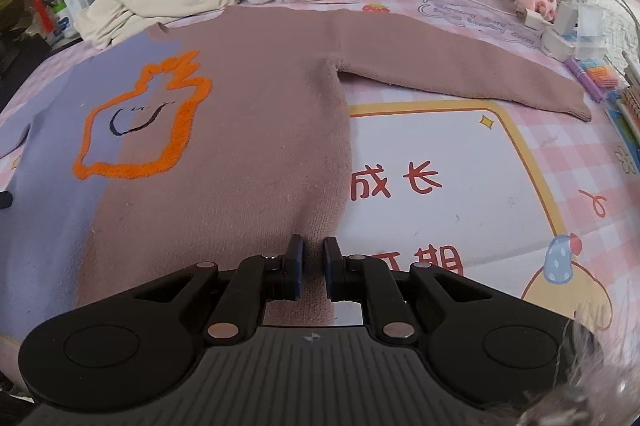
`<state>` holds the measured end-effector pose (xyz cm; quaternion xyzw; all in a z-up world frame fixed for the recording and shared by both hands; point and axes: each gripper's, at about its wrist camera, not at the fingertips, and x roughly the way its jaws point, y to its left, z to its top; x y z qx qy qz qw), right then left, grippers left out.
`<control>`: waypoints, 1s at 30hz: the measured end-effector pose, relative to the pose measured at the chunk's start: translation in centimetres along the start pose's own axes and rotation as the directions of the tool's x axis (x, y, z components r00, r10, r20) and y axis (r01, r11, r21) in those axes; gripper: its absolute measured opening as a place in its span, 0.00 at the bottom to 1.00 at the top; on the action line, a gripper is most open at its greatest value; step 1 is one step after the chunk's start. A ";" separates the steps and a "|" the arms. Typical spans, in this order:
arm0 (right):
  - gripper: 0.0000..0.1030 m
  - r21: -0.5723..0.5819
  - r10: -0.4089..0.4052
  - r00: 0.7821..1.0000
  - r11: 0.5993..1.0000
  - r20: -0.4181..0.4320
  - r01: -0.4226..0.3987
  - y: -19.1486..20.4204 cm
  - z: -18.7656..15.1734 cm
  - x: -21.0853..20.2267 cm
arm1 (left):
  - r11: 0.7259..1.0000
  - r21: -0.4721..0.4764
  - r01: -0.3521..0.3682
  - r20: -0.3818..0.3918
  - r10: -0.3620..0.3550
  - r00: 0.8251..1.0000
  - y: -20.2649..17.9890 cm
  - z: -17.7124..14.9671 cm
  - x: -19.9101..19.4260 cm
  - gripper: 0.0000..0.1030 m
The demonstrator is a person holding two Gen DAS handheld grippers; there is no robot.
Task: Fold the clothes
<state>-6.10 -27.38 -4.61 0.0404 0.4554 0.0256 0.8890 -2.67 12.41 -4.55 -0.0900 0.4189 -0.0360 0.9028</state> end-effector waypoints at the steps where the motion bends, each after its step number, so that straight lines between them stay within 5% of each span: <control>1: 0.11 -0.005 0.002 1.000 1.000 0.003 -0.002 0.0 -0.1 0.0 | 1.000 -0.007 -0.004 0.004 0.005 1.000 0.0 -0.1 -0.1 0.07; 5: 0.21 -0.011 0.014 1.000 1.000 0.008 -0.014 -0.3 -0.1 -0.2 | 0.997 -0.061 -0.037 0.039 0.039 0.998 -0.7 -0.4 -1.0 0.14; 10: 0.48 -0.003 0.035 0.997 0.999 0.063 -0.035 -1.4 0.1 -1.9 | 0.999 -0.022 -0.038 0.186 0.042 0.982 -4.3 -0.6 -3.9 0.76; 12: 0.66 0.000 0.040 0.995 0.999 0.093 -0.040 -1.8 0.3 -2.8 | 0.999 0.005 -0.038 0.248 0.036 0.968 -6.0 -0.7 -5.1 0.79; 15: 0.79 -0.021 0.038 0.992 0.999 0.124 -0.035 -2.1 0.4 -3.8 | 0.998 0.050 -0.038 0.255 0.024 0.967 -8.5 -0.3 -5.4 0.82; 22: 0.95 -0.118 -0.005 0.969 0.992 0.247 0.036 -1.3 -1.1 -6.5 | 1.000 -0.024 -0.002 0.278 0.008 0.960 -12.5 -1.2 -6.8 0.92; 30: 0.97 -0.133 0.018 0.956 0.991 0.294 0.022 -1.3 -4.1 -8.4 | 0.998 -0.040 -0.053 0.257 0.061 0.965 -15.7 -4.6 -8.7 0.95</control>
